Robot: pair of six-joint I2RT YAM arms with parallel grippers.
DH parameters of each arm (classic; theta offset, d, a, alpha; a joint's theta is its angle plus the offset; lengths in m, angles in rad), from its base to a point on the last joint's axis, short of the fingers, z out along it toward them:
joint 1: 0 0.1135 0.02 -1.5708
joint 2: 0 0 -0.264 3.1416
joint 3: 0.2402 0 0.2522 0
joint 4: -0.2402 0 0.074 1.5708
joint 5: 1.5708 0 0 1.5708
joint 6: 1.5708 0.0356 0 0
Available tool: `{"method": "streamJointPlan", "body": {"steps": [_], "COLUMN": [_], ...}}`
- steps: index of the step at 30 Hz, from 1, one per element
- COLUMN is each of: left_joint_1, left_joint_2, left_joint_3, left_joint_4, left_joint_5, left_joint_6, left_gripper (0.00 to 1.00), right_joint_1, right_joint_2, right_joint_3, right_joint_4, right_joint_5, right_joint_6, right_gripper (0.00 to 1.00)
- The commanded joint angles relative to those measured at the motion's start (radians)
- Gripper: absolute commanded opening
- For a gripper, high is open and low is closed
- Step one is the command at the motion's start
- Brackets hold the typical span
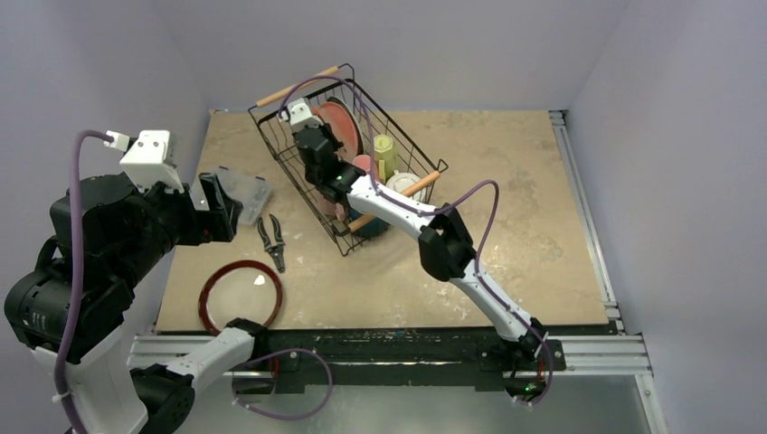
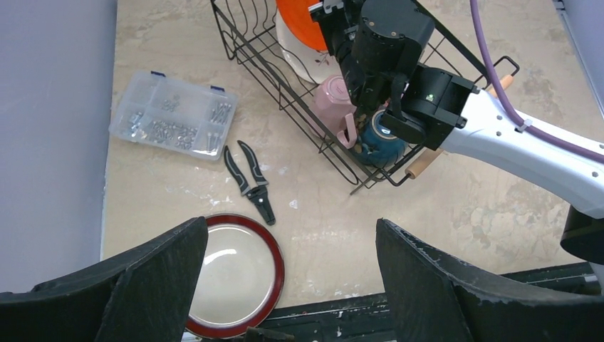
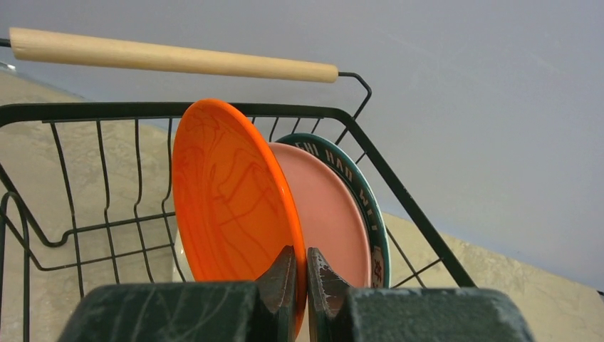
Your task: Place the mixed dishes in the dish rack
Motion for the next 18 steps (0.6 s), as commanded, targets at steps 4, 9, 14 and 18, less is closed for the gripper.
{"method": "streamJointPlan", "body": {"steps": [4,9,14,18], "left_joint_1": [-0.006,-0.006,-0.006,-0.009], "left_joint_2": [0.026,0.032,0.030,0.030], "left_joint_3": [0.001,-0.003,-0.010,-0.012], "left_joint_4": [0.012,0.016,0.015,0.018], "left_joint_5": [-0.044,-0.045,-0.053,-0.046], "left_joint_6": [0.025,0.027,0.036,0.036], "left_gripper": [0.87,0.87,0.87,0.87], "right_joint_1": [-0.011,-0.015,-0.022,-0.027], "right_joint_2": [-0.009,0.023,0.069,0.099], "right_joint_3": [0.019,0.027,0.058,0.074], "right_joint_4": [0.028,0.020,0.013,0.011], "right_joint_5": [-0.070,-0.080,-0.088,-0.078], "right_joint_6": [0.086,0.104,0.115,0.111], "right_gripper": [0.00,0.00,0.00,0.00]}}
